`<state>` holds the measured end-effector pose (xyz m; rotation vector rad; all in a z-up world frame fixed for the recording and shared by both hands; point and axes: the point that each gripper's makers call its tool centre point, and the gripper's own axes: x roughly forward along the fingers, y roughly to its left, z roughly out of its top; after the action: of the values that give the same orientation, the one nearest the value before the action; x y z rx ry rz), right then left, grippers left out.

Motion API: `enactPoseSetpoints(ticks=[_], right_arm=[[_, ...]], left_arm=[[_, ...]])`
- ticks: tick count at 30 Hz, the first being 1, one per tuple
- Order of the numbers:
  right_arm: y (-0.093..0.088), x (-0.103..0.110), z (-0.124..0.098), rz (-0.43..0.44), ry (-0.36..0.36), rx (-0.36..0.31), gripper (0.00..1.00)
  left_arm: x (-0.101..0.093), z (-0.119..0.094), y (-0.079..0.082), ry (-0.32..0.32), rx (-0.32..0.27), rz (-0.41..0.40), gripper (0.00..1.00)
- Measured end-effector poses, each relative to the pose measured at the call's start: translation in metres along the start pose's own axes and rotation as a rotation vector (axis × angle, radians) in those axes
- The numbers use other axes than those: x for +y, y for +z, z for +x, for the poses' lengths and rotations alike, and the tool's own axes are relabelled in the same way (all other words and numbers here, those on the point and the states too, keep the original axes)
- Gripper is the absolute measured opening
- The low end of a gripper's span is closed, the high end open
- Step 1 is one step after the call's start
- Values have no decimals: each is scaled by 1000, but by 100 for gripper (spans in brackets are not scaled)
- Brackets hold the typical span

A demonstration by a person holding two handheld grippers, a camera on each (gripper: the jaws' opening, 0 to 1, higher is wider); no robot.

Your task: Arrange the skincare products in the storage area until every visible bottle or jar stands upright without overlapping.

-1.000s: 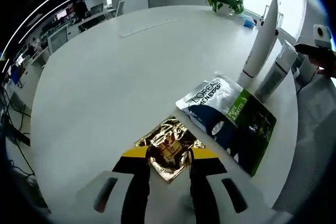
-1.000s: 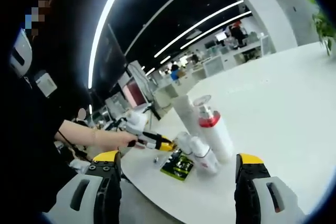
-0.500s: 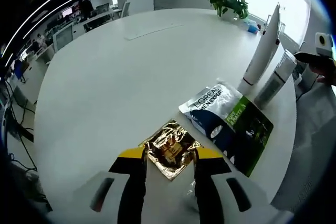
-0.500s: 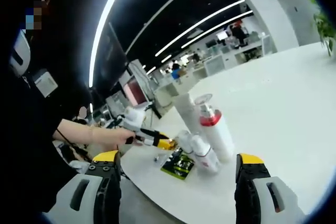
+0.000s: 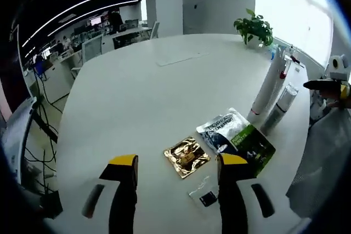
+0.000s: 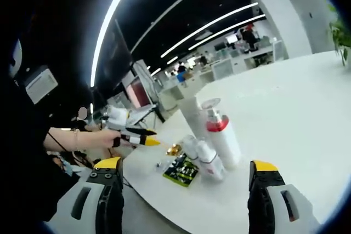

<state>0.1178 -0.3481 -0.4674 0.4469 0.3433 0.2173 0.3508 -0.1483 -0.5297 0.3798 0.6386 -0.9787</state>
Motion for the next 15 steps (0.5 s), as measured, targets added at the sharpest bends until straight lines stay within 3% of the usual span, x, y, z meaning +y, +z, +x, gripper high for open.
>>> enactPoseSetpoints(ticks=[9, 12, 15], right_arm=[[3, -4, 0, -18, -13, 0, 99], [3, -4, -3, -25, -17, 0, 99], [7, -4, -7, -35, -16, -10, 99]], left_arm=[[-5, -46, 0, 28, -82, -64, 84], [-16, -66, 12, 17, -209, -64, 97], [-28, -81, 10, -2, -230, -86, 99]])
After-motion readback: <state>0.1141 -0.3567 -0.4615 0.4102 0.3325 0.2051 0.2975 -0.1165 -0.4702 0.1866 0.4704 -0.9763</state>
